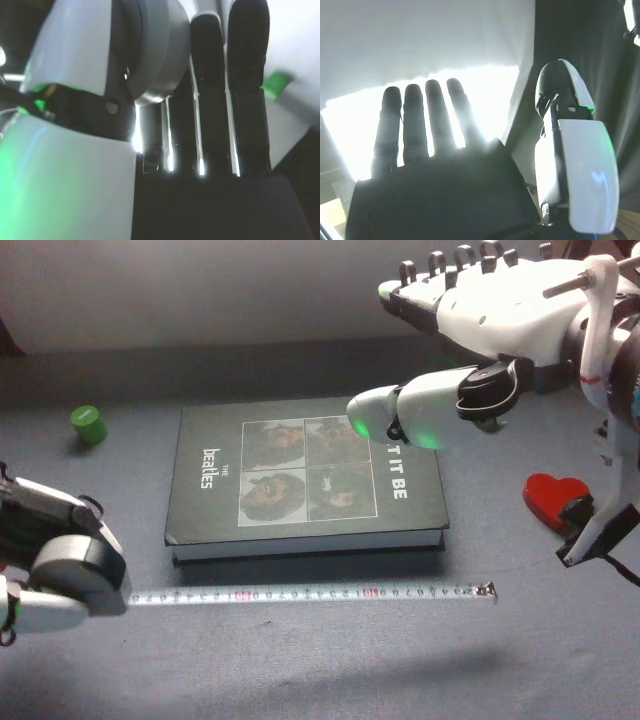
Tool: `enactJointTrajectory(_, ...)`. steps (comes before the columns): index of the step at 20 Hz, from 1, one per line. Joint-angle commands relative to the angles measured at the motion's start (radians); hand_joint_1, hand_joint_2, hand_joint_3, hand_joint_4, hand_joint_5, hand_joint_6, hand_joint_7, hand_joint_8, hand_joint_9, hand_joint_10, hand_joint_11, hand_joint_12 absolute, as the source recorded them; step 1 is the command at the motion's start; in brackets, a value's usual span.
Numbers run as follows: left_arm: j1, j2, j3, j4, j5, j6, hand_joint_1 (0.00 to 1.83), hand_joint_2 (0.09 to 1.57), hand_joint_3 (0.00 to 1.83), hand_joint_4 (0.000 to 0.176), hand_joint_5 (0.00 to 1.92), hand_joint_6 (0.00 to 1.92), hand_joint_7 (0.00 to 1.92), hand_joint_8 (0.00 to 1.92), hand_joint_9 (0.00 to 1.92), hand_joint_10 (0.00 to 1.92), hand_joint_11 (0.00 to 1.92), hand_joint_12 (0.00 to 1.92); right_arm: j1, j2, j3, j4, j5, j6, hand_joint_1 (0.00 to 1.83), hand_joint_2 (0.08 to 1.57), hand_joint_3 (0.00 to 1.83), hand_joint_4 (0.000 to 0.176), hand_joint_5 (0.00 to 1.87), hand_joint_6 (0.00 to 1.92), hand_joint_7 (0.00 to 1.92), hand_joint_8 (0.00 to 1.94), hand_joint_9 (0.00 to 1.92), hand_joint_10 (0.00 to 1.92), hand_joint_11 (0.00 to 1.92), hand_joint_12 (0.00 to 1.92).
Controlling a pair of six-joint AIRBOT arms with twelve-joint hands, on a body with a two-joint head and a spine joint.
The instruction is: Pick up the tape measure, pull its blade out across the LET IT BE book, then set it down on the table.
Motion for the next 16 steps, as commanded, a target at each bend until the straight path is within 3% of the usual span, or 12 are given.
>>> enactJointTrajectory(1, -0.002, -0.008, 0.002, -0.032, -0.140, -0.014, 1.38, 1.10, 0.00, 0.000, 0.99, 0.73, 0.97, 0.99, 0.98, 1.22, 0.99, 1.08, 0.007, 0.003, -0.004, -0.077, 0.002, 0.006, 0.07, 1.12, 0.00, 0.000, 0.00, 0.00, 0.00, 0.00, 0.00, 0.00, 0.00, 0.13)
enactJointTrajectory(6, 0.002, -0.086, 0.021, -0.081, -0.159, -0.012, 1.38, 1.10, 0.00, 0.000, 0.98, 0.76, 0.96, 1.01, 0.97, 1.25, 0.99, 1.08, 0.006, 0.003, -0.004, -0.090, 0.001, 0.013, 0.06, 1.12, 0.00, 0.000, 0.00, 0.00, 0.00, 0.00, 0.00, 0.00, 0.00, 0.13)
enactJointTrajectory(16, 0.017, -0.208, 0.149, -0.059, -0.167, -0.014, 1.38, 1.10, 0.00, 0.000, 1.00, 0.75, 0.97, 0.99, 0.96, 1.25, 0.95, 1.10, 0.003, 0.003, -0.005, -0.098, 0.006, 0.017, 0.06, 1.14, 0.00, 0.000, 0.00, 0.00, 0.00, 0.00, 0.00, 0.00, 0.00, 0.12)
